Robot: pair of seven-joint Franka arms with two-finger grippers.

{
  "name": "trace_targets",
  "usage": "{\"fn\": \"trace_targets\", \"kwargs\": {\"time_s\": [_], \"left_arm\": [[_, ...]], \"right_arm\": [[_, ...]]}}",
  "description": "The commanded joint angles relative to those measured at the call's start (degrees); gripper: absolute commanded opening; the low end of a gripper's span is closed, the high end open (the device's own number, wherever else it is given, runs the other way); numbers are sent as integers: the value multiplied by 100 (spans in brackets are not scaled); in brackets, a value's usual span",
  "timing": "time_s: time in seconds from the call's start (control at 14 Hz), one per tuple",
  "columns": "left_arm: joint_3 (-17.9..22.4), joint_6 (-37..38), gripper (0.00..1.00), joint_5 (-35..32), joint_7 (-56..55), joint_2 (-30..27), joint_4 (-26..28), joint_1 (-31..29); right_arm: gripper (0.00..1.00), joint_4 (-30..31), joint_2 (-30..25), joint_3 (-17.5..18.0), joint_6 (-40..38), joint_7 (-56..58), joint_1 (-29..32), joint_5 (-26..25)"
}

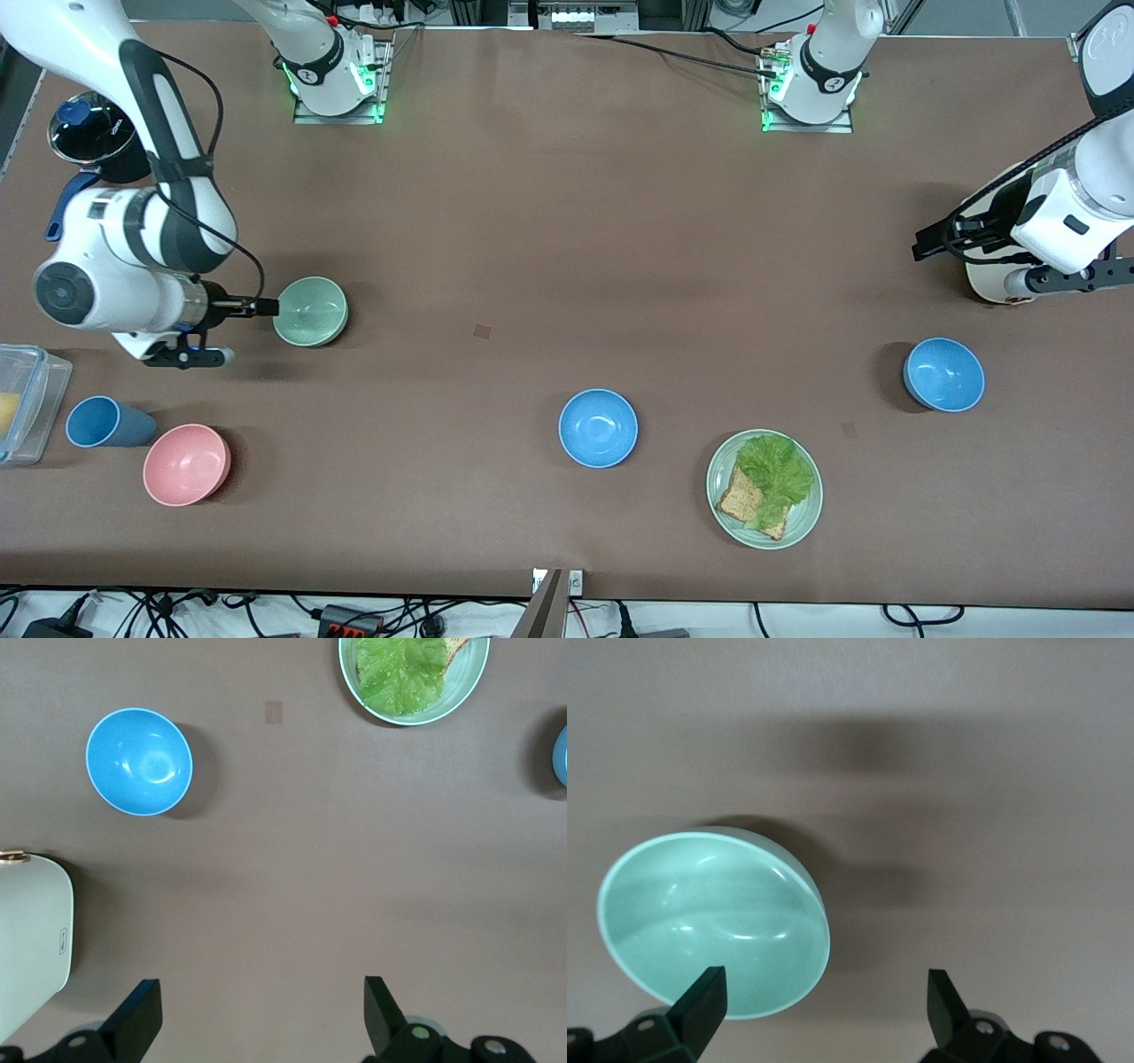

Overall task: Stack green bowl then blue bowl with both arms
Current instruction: 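Reach the right gripper down and grasp the light green bowl's rim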

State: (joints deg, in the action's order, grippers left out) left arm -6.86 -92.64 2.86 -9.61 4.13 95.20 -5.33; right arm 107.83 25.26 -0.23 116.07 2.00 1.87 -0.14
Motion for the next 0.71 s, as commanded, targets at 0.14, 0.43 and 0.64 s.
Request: {"fn": "trace_targets", "kwargs": {"time_s": [0.14, 0.43, 0.64], "left_arm": [[-17, 140, 100, -110, 117, 71, -186, -20], [-8, 140, 100, -110, 117, 71, -186, -20], [-8, 140, 100, -110, 117, 71, -186, -20]], "right_arm": [[84, 37, 356, 32, 363, -77, -90, -74], [9, 37, 444, 32, 311, -59, -90, -74], [0, 45, 444, 32, 267, -59, -177, -74]]}}
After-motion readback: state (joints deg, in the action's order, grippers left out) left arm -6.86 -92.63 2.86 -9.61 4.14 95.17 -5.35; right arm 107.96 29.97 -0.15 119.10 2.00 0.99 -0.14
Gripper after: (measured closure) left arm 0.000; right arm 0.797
